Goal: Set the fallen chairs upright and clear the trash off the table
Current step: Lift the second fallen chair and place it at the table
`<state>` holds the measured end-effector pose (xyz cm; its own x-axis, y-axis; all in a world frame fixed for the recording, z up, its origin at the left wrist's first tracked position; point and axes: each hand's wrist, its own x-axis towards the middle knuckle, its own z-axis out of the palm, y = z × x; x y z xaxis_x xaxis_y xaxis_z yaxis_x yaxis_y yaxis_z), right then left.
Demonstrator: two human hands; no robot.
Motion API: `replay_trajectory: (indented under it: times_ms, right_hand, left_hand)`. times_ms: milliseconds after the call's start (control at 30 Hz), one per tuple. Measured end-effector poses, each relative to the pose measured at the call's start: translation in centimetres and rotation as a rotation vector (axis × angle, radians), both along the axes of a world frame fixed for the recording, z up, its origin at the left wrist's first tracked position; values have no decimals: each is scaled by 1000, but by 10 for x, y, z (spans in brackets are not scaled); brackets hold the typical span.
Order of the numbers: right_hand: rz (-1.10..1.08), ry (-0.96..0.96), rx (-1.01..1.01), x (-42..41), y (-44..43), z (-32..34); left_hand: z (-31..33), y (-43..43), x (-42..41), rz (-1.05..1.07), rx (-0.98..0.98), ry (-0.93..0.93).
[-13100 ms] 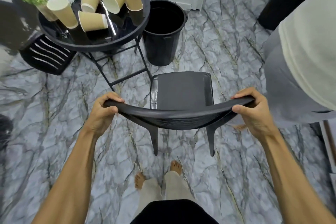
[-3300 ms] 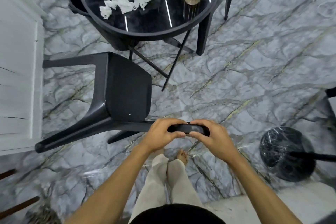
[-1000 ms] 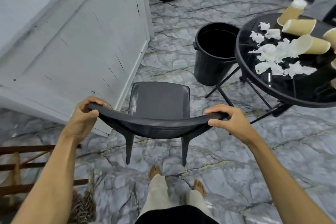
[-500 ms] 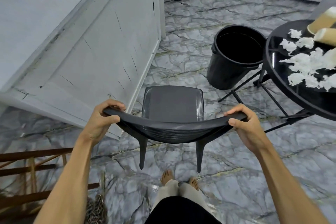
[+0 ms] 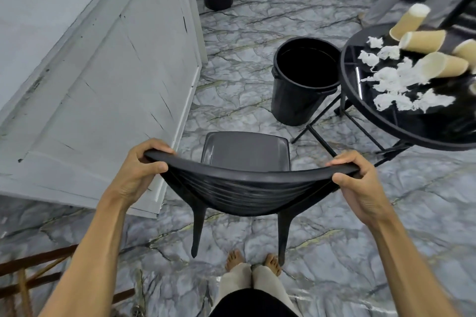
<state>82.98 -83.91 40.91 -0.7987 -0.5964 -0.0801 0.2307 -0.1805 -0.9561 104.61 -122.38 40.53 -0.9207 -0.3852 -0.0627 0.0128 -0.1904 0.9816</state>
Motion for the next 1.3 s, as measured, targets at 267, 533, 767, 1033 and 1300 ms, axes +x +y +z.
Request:
replay_trajectory:
  times_ms: [267,533,767,1033,1300]
  right_hand:
    - [-235,22,28,10,81,17]
    - [-481,20,68,4,133,20]
    - [-675,30,69,-4,124,12]
    - [-897,13,91,-14,67,8]
    - [-970,26,120,-32,46,-2]
  left_hand:
    - [10,49,-80,-168,17,8]
    - [8,85,-180,-357,44,6]
    - [-3,72,-272,-568,43,21]
    - [-8,34,-361,-759,59,1]
    - [-12,31,-409,-823,68,15]
